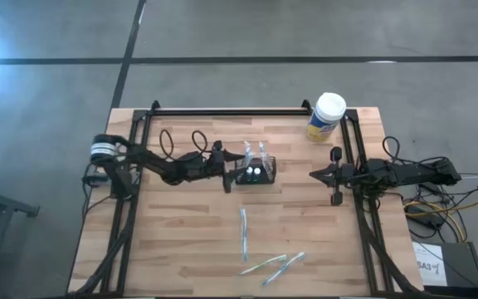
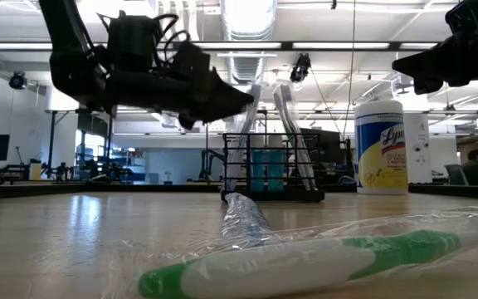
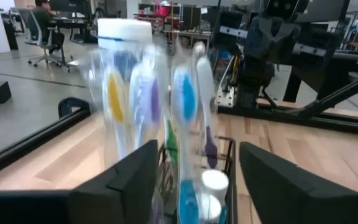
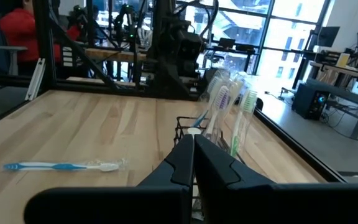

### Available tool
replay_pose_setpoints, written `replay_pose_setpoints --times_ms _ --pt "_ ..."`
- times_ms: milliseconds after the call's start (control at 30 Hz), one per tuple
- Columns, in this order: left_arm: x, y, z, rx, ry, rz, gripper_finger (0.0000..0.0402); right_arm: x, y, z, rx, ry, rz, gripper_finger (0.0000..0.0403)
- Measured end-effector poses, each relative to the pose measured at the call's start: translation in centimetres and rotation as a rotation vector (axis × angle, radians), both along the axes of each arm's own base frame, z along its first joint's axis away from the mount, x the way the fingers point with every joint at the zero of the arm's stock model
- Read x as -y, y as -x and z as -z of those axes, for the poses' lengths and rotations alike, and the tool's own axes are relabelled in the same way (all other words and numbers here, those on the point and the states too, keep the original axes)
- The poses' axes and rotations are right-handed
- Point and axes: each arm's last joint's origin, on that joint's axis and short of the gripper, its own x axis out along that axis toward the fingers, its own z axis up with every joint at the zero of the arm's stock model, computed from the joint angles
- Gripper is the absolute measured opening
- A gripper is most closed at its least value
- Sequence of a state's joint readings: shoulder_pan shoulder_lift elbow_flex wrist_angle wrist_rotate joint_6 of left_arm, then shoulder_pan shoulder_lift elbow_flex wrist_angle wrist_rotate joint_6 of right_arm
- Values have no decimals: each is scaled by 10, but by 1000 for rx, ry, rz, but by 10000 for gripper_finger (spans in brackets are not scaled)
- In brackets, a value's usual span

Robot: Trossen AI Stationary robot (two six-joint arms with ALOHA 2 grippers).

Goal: Pick & Place toothbrushing station
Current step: Put the top blue toothbrush into the black wire organizer

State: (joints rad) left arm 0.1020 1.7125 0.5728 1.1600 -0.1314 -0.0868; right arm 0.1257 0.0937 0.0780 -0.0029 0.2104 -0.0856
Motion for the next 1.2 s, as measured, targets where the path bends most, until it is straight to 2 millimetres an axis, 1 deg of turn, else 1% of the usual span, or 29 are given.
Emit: replay_pose_setpoints --times_ms 133,233,400,467,533,600,667,800,833,867,1000,1100,1200 --pt "3 10 -23 -46 -7 5 260 0 0 0 0 -4 0 8" --pt "9 21 -44 -70 -4 24 261 0 0 0 0 -4 0 8" --pt "23 42 -78 -102 3 48 241 0 0 0 0 -4 0 8" --pt "29 49 -88 -104 38 46 228 0 0 0 0 -4 0 8" --pt "36 55 -93 -108 97 48 208 0 0 0 0 -5 0 8" --pt "42 58 -94 -118 170 55 179 0 0 0 1 -8 0 8" --pt "49 58 -92 -138 223 59 141 0 0 0 3 -8 0 8" --pt "66 52 -81 -225 259 76 38 0 0 -1 10 -17 0 8" --pt "70 50 -77 -249 269 75 19 0 0 -1 10 -26 0 8" --pt "75 48 -75 -260 285 67 12 0 0 -1 11 -30 0 8" --pt "89 36 -72 -285 353 74 10 0 0 -1 11 -31 0 8" --pt "100 26 -60 -344 431 77 5 0 0 -1 10 -31 0 8" --pt "112 13 -47 -433 527 78 10 0 0 -1 9 -31 0 8"
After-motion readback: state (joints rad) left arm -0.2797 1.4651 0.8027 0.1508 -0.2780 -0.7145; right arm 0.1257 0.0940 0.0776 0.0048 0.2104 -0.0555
